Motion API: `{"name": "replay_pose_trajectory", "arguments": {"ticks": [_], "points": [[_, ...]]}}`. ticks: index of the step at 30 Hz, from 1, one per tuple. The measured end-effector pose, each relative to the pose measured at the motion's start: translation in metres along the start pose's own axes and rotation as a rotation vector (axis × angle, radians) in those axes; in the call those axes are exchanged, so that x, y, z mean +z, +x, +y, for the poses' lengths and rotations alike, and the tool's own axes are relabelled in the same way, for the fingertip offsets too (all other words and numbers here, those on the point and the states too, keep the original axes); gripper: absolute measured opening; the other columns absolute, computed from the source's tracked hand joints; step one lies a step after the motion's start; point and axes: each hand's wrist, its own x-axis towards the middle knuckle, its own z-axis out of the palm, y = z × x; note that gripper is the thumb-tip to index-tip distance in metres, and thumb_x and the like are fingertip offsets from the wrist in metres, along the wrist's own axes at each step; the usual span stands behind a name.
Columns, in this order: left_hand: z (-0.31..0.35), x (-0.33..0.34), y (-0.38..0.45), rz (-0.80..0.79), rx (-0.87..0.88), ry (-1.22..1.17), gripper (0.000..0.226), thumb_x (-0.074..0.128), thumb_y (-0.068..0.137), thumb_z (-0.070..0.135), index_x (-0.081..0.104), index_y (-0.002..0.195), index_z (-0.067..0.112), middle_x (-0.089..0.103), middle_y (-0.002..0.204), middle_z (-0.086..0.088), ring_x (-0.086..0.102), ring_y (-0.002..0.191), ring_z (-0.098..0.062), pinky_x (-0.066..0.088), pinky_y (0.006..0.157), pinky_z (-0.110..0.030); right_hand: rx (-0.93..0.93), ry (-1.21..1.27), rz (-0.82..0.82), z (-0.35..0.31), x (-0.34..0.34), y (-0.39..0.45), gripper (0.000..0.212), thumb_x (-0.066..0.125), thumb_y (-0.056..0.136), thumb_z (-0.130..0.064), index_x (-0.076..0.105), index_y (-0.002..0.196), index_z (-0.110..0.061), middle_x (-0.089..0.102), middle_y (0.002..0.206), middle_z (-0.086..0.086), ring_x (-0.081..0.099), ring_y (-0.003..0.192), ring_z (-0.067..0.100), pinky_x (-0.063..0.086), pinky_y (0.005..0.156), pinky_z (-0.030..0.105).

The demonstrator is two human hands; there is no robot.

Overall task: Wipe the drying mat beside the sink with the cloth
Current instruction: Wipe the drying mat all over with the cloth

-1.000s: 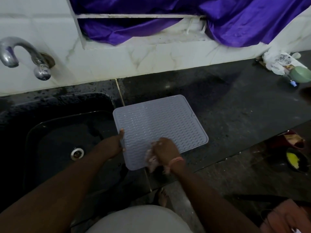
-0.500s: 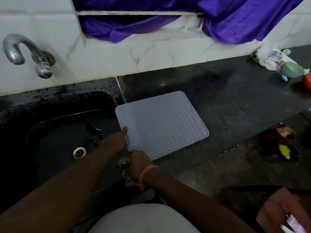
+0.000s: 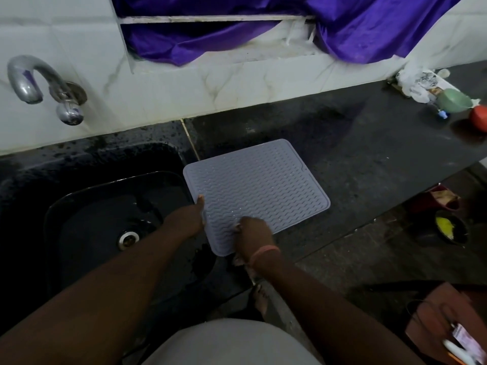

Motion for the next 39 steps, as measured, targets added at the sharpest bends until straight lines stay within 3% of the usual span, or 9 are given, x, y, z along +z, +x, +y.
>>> {"name": "replay_pose_trajectory", "arguments": {"ticks": [3,6,9,14,19,24,30,37,39], "points": [[0.0,0.001,0.005,0.0,0.008,0.019,0.072,0.012,0.099,0.065,0.025,0.158,0.025,0.046,0.151,-0.016,0.053,0.128,-0.028,0.043,0.108,-0.038,-0.168,0.058,-0.199,-0.04,0.025,-0.017,0.015,0.065,0.091,-0.021,0.069,0.094,-0.007,0.07,0.096,0.013,0.068,0.091,0.028,0.055,0.08,0.033],[0.0,-0.001,0.007,-0.01,-0.032,-0.015,0.091,0.007,0.091,0.077,0.042,0.151,0.019,0.051,0.147,-0.015,0.056,0.124,-0.027,0.043,0.107,-0.035,-0.156,0.236,-0.367,-0.046,0.023,-0.022,0.019,0.064,0.091,-0.022,0.07,0.085,-0.005,0.071,0.087,0.013,0.068,0.085,0.027,0.056,0.074,0.033],[-0.002,-0.003,0.003,-0.014,-0.028,-0.012,0.089,0.01,0.089,0.081,0.045,0.149,0.025,0.056,0.142,-0.014,0.06,0.114,-0.026,0.049,0.09,-0.034,-0.079,0.203,-0.169,-0.01,-0.011,-0.002,0.017,0.061,0.092,-0.019,0.063,0.076,-0.015,0.064,0.078,0.003,0.067,0.086,0.026,0.041,0.063,0.019],[0.003,-0.001,-0.006,-0.006,-0.05,-0.034,0.1,0.003,0.083,0.085,0.055,0.141,0.022,0.059,0.138,-0.014,0.057,0.094,-0.023,0.048,0.068,-0.032,0.228,0.153,0.181,0.062,-0.055,0.043,0.015,0.056,0.095,-0.018,0.066,0.097,-0.007,0.065,0.092,0.01,0.066,0.093,0.03,0.047,0.074,0.03],[0.008,-0.001,-0.009,0.013,-0.058,-0.08,0.094,0.008,0.089,0.081,0.054,0.142,0.018,0.056,0.141,-0.016,0.061,0.106,-0.026,0.052,0.084,-0.036,0.039,-0.047,0.074,0.017,-0.007,0.03,0.022,0.052,0.098,-0.02,0.064,0.113,-0.009,0.063,0.112,0.015,0.062,0.103,0.03,0.052,0.088,0.038],[0.017,-0.007,-0.004,-0.016,-0.085,-0.068,0.081,0.014,0.099,0.067,0.043,0.15,0.011,0.05,0.146,-0.021,0.054,0.128,-0.033,0.041,0.111,-0.041,-0.296,0.116,-0.218,-0.04,0.007,0.009,0.014,0.062,0.092,-0.014,0.071,0.094,-0.004,0.07,0.095,0.014,0.067,0.089,0.028,0.055,0.083,0.035],[0.016,-0.017,-0.011,-0.042,-0.065,0.02,0.085,0.013,0.093,0.073,0.056,0.137,0.014,0.065,0.123,-0.024,0.066,0.077,-0.023,0.052,0.059,-0.027,0.01,0.078,0.122,0.055,-0.087,0.089,0.008,0.058,0.096,-0.018,0.065,0.098,-0.015,0.068,0.096,0.006,0.064,0.087,0.022,0.054,0.081,0.036],[0.019,-0.004,-0.01,-0.021,-0.016,0.01,0.076,0.011,0.097,0.066,0.042,0.149,0.019,0.065,0.124,-0.015,0.066,0.106,-0.027,0.052,0.096,-0.037,0.12,-0.162,0.23,0.112,-0.095,0.122,0.026,0.044,0.101,-0.015,0.065,0.115,-0.01,0.069,0.112,0.014,0.065,0.103,0.031,0.055,0.09,0.041],[0.023,-0.007,-0.011,-0.011,-0.043,0.052,0.075,0.012,0.098,0.065,0.043,0.148,0.018,0.068,0.112,-0.014,0.068,0.095,-0.022,0.055,0.079,-0.031,-0.002,-0.197,0.207,0.077,-0.064,0.108,0.019,0.051,0.1,-0.02,0.064,0.111,-0.012,0.066,0.109,0.01,0.062,0.1,0.026,0.054,0.089,0.038]]}}
